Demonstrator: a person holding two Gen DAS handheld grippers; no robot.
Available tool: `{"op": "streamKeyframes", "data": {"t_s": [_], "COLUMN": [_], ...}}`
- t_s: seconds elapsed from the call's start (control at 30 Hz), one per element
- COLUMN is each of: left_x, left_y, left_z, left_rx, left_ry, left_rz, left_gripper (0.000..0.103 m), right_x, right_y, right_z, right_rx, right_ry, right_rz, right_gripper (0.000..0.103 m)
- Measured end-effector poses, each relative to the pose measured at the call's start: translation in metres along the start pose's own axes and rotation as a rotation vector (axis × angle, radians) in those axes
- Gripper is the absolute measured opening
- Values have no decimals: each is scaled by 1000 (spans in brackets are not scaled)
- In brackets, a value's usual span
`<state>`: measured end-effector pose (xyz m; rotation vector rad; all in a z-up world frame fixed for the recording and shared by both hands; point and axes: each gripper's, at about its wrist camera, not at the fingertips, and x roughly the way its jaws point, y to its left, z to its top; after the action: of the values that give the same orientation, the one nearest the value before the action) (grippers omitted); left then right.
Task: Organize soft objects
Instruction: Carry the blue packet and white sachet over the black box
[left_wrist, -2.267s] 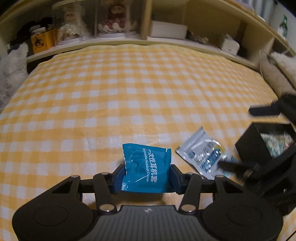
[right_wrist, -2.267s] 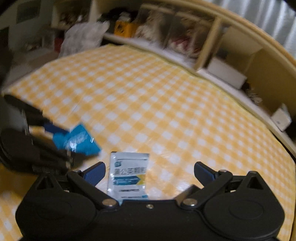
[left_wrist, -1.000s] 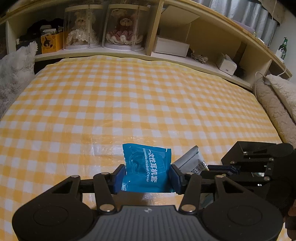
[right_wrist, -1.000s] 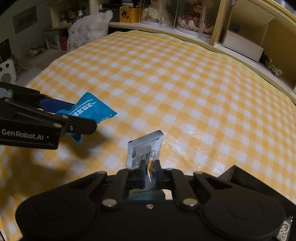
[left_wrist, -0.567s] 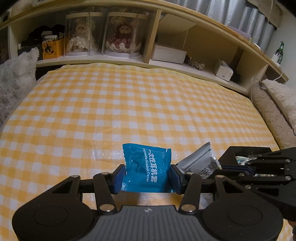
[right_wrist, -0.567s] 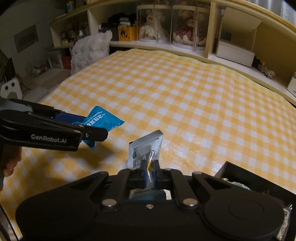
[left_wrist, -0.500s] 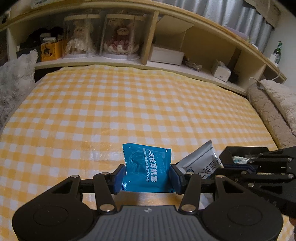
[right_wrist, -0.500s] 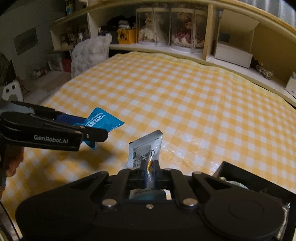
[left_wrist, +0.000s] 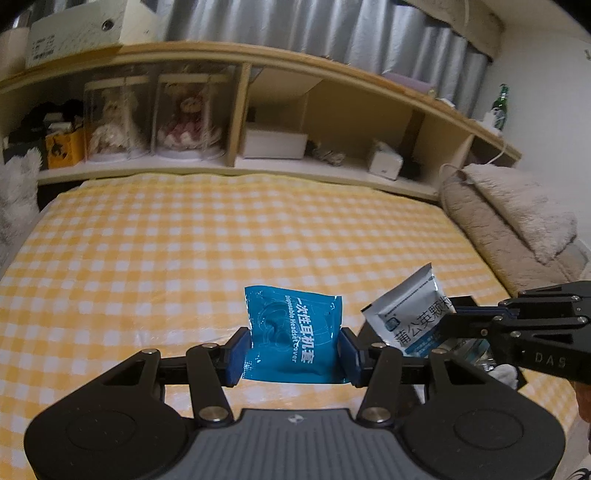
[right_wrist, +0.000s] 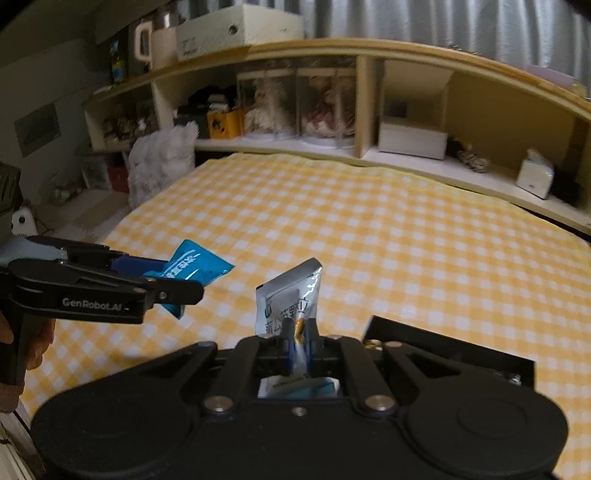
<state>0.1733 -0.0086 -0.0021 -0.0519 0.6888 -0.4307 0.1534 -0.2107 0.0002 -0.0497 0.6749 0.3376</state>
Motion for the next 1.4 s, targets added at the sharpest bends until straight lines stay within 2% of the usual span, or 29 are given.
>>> {"op": "streamKeyframes", "data": {"t_s": [0.27, 0.33, 0.47, 0.6, 0.77, 0.83, 1.0, 1.07, 1.1, 1.13, 1.17, 1.4], "left_x": [-7, -7, -4, -1, 7, 10, 18, 21, 22, 23, 24, 28], "left_y": [-22, -27, -33, -39, -45, -47, -50, -51, -52, -53, -54, -60], "left_z": [-3, -5, -8, -11, -12, -13, -17, -19, -21, -22, -22, -25], "left_rx": [24, 29, 35, 31, 34, 37, 53, 57, 60, 65, 70, 93], "left_ry": [-8, -3, 10, 22, 37, 44, 59, 69, 74, 77, 81, 95], "left_rz": [-80, -99, -126, -151, -176, -190, -216, -224, -227, -230, -232, -246], "left_gripper": [52, 52, 52, 52, 52, 52, 52, 52, 52, 52, 52, 52], "right_x": [-41, -48, -53, -49, -23, -9, 20, 26, 26, 28, 27, 11], "right_y": [-37, -47, -59, -64, -57, -54, -51, -52, -52, -53, -54, -75], "right_z": [-14, -19, -24, -28, -37, -38, -39, -39, -41, -42, -45, -51], "right_rx": [16, -7, -135, -272, -408, -421, -362, -336, -331, -334, -339, -218], "right_ry": [-26, -21, 27, 105, 211, 245, 259, 268, 273, 283, 290, 256], "right_rz": [-36, -39, -46, -3, 109, 161, 195, 195, 170, 142, 126, 75], "right_gripper": [6, 6, 6, 6, 6, 6, 7, 10, 21, 37, 42, 43]}}
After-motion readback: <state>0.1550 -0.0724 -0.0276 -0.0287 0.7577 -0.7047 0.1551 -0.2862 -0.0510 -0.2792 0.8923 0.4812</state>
